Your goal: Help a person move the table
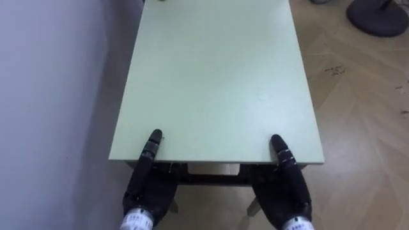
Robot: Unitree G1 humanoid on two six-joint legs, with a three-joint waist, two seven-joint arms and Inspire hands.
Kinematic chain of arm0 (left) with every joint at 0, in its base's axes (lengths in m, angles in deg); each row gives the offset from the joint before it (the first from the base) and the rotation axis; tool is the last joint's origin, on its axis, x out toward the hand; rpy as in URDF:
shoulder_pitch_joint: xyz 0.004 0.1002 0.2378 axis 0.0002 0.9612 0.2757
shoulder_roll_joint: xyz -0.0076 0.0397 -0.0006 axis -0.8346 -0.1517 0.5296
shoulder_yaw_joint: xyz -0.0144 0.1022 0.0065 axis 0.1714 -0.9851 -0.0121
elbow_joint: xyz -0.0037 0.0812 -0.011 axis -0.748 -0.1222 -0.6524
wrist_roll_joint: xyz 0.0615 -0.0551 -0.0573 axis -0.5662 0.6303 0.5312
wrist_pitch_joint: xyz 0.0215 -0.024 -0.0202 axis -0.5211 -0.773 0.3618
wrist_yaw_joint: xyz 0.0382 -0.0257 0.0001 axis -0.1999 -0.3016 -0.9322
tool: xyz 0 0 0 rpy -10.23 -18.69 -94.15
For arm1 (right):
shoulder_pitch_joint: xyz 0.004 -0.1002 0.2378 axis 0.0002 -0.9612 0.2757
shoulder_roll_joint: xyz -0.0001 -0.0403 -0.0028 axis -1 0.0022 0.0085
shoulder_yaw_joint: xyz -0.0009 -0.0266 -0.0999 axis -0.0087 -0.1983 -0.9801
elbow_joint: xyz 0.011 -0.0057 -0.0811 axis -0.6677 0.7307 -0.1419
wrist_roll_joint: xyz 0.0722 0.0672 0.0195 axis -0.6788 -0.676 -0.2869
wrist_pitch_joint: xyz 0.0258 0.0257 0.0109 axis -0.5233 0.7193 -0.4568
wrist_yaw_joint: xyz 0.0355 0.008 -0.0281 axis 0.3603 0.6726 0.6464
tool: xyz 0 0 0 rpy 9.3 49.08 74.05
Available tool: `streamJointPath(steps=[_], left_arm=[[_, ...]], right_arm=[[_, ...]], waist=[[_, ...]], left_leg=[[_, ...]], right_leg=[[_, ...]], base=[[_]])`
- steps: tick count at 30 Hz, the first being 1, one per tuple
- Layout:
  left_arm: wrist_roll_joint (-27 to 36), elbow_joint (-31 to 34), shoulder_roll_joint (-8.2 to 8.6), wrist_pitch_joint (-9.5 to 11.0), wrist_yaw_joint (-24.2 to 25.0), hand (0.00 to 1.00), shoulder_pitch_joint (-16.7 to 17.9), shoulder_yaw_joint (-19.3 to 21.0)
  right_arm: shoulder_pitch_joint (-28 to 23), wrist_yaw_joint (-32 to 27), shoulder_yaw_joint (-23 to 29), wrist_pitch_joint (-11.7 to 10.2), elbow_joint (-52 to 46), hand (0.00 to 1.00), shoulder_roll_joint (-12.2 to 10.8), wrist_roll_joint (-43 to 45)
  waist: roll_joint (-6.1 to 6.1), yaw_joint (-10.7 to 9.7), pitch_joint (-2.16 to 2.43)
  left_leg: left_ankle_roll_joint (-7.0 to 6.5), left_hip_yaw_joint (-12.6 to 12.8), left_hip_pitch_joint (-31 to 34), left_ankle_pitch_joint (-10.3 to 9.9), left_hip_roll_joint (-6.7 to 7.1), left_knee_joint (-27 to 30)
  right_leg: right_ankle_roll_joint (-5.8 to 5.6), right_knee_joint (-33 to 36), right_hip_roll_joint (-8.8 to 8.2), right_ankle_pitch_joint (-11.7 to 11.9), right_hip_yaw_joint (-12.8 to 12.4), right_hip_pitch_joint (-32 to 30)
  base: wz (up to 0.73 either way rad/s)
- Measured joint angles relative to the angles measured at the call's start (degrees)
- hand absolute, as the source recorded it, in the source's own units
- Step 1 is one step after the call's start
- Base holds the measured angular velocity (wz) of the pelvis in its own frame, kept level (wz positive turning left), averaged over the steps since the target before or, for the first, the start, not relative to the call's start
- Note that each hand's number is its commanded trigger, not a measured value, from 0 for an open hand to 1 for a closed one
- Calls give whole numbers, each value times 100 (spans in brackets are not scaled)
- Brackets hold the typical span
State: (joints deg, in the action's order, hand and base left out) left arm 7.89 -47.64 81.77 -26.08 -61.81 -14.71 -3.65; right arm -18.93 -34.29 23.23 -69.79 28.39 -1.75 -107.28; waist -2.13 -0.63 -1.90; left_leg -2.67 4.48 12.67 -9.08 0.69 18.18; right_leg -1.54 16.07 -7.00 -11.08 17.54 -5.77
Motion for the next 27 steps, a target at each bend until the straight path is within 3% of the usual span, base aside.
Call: streamJointPath(steps=[3,6,9,11,12,13,15,19,27], left_arm=[[-1,-3,12,2,-1,100,18,-33],[3,-78,2,33,-2,100,17,-110],[29,-241,-8,106,-2,100,-93,-240],[66,-505,-41,105,-2,100,-276,-312],[92,-572,-36,104,-23,100,-343,-321],[94,-595,-125,102,-30,100,-404,-329],[86,-722,-133,29,-26,100,-454,-327],[77,-838,-144,-33,1,100,-455,-293],[-119,-1550,-147,-256,571,100,-476,-172]], right_arm=[[4,-24,8,0,0,100,22,-10],[12,-95,10,8,0,100,60,-10],[9,-162,17,-2,13,100,141,-52],[12,-240,30,-8,82,100,149,-61],[35,-286,26,-3,104,100,129,-62],[88,-306,27,-1,104,100,116,-60],[148,-307,39,8,193,100,182,-60],[190,-306,40,22,333,100,138,-32],[263,39,84,153,1092,100,-28,-27]], waist=[[-17,57,-1],[-17,-92,-1],[-18,-236,-2],[-35,-240,-19],[-42,-244,-17],[6,-251,-31],[-64,-282,-32],[-38,-288,-31],[31,-239,-9]], left_leg=[[-4,399,-23,2,-69,-67],[-30,508,-29,4,-17,-82],[-113,561,-72,14,31,-84],[-148,381,-225,6,71,-83],[-215,216,-246,-46,106,-68],[-220,278,-217,-54,199,-73],[-223,390,-249,-57,197,-130],[-219,494,-359,-54,165,-273],[-192,530,-631,-72,117,-462]], right_leg=[[-14,88,10,-9,31,-26],[-127,337,-96,-84,149,-71],[-172,659,-230,-129,73,-115],[-209,1054,-272,-163,-194,-254],[-217,875,-191,-266,-581,-330],[-138,471,-175,-151,-774,-401],[-168,545,-182,-102,-788,-383],[-154,443,-136,-80,-792,-292],[-158,-23,-30,55,-781,102]], base=[[8],[25],[27],[13],[6],[5],[-2],[-2],[-2]])
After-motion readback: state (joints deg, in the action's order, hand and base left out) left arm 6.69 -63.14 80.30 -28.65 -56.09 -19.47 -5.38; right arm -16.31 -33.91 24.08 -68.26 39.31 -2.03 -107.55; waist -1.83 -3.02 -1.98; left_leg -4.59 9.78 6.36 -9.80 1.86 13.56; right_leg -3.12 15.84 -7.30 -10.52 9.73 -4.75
